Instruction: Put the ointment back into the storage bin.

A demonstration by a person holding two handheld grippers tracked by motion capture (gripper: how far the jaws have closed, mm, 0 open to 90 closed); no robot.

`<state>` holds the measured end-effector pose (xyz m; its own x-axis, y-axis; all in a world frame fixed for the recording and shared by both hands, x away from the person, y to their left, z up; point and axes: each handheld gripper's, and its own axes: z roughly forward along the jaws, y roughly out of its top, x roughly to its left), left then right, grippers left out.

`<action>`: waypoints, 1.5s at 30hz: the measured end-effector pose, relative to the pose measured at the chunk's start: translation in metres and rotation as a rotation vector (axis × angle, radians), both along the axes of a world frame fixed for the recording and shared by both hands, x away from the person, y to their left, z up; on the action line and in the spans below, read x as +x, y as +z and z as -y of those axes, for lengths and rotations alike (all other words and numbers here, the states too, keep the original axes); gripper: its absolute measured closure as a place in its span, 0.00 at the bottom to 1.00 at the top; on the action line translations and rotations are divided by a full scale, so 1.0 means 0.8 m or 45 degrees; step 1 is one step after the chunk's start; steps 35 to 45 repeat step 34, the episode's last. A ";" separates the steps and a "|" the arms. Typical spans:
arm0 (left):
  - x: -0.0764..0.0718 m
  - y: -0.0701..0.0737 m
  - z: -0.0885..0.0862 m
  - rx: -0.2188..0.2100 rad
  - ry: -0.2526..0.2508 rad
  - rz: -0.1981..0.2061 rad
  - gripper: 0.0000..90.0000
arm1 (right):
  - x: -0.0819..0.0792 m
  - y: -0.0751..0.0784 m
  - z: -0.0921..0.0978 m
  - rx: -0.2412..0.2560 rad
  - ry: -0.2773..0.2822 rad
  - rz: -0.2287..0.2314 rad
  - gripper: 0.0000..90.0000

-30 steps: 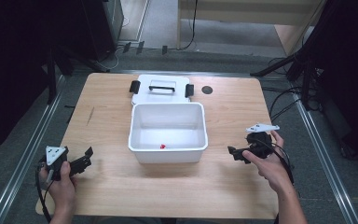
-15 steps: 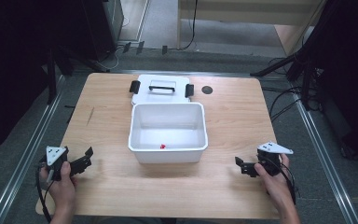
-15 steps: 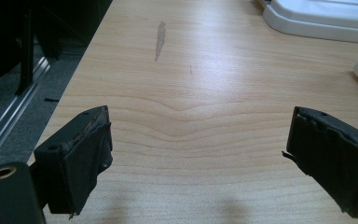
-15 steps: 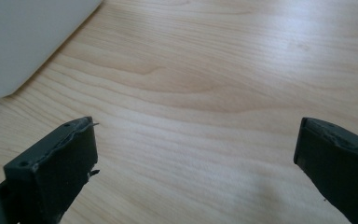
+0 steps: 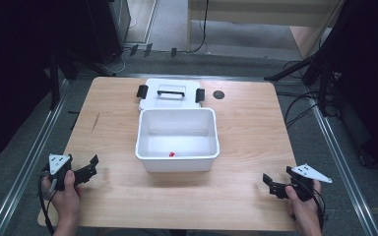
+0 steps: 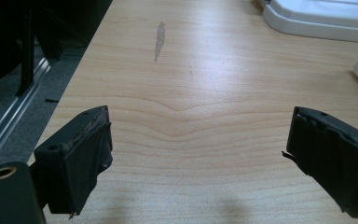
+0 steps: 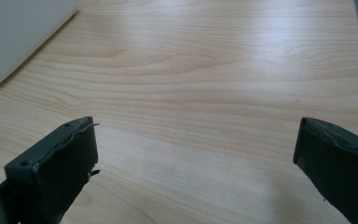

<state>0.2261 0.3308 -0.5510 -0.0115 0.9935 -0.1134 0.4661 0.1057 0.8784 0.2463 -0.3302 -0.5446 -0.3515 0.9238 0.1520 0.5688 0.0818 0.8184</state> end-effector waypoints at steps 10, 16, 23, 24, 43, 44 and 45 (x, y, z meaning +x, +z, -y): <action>-0.001 0.000 0.001 0.005 -0.001 -0.003 0.08 | -0.021 -0.001 0.020 0.004 -0.057 0.043 0.03; -0.001 0.000 0.000 0.005 -0.002 0.001 0.08 | -0.034 -0.003 0.028 -0.009 -0.091 0.066 0.04; 0.000 0.000 0.000 0.003 -0.003 -0.003 0.08 | -0.034 -0.003 0.029 -0.002 -0.113 0.066 0.07; 0.000 0.000 0.000 0.001 -0.002 -0.002 0.08 | -0.034 -0.003 0.029 0.003 -0.115 0.061 0.07; 0.000 0.000 0.000 -0.021 -0.018 -0.008 0.08 | -0.032 -0.004 0.030 0.013 -0.120 0.040 0.12; 0.000 0.000 0.000 -0.021 -0.018 -0.008 0.08 | -0.032 -0.004 0.030 0.013 -0.120 0.040 0.12; 0.000 0.000 0.000 -0.021 -0.018 -0.008 0.08 | -0.032 -0.004 0.030 0.013 -0.120 0.040 0.12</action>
